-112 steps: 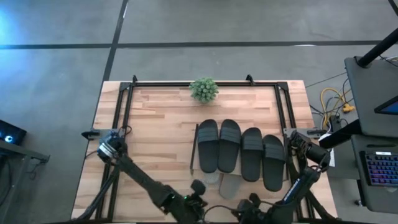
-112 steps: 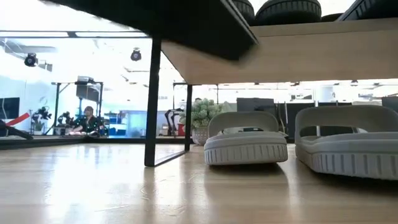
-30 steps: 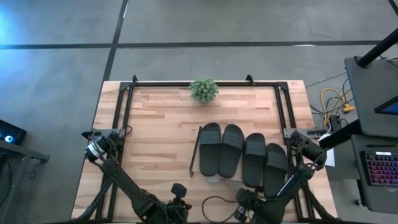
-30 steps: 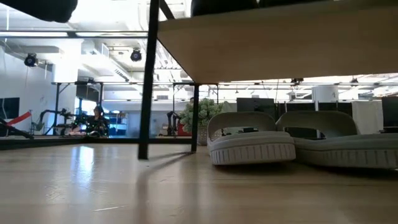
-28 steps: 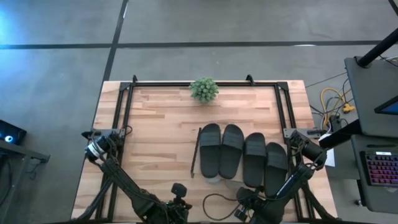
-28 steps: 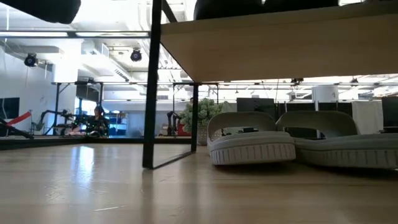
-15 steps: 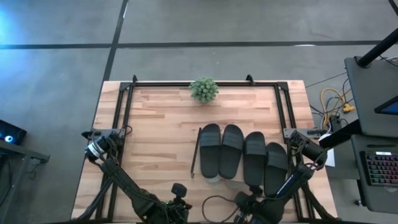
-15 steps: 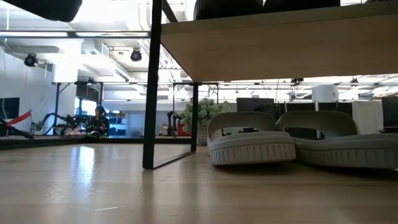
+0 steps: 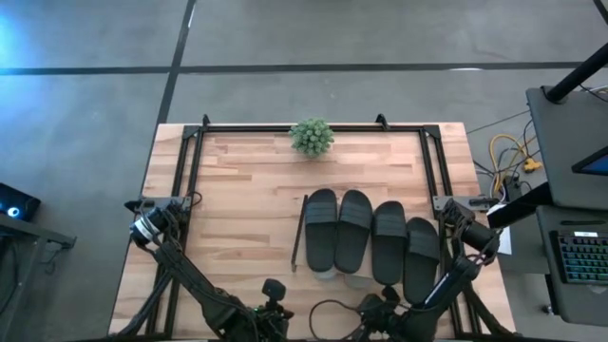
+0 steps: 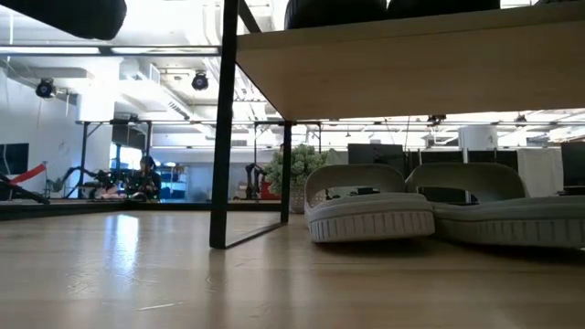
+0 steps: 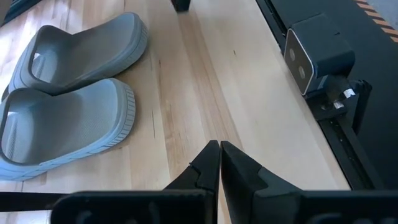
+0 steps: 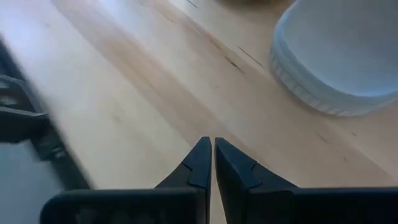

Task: Pick and place slides into the shelf
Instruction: Put the white slipper under the shelf

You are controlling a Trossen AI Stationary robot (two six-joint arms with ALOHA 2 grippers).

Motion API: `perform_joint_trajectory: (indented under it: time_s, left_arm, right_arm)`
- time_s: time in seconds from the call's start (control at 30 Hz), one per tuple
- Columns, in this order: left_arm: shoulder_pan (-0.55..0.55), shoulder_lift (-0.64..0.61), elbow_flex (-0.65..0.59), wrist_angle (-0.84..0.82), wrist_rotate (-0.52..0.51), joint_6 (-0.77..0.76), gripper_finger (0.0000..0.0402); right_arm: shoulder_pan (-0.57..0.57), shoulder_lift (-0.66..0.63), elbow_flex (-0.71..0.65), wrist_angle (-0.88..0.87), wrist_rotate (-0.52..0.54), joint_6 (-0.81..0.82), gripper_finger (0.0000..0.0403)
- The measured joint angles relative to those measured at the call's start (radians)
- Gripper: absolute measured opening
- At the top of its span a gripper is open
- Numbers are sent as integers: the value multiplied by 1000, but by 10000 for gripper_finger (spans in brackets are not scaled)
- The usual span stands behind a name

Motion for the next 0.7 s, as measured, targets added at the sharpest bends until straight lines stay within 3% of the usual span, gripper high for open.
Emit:
perform_joint_trajectory:
  time_s: [0.27, 0.53, 0.7]
  left_arm:
    - [1, 0, -2, 0, 0, -2, 0]
    - [3, 0, -3, -1, 1, -1, 0]
    - [10, 0, -8, -1, 1, 0, 0]
  right_arm:
    - [-22, 77, 14, -31, 25, 48, 13]
    - [-33, 79, 30, -286, 74, 125, 13]
    - [-48, 79, 26, -276, 75, 116, 13]
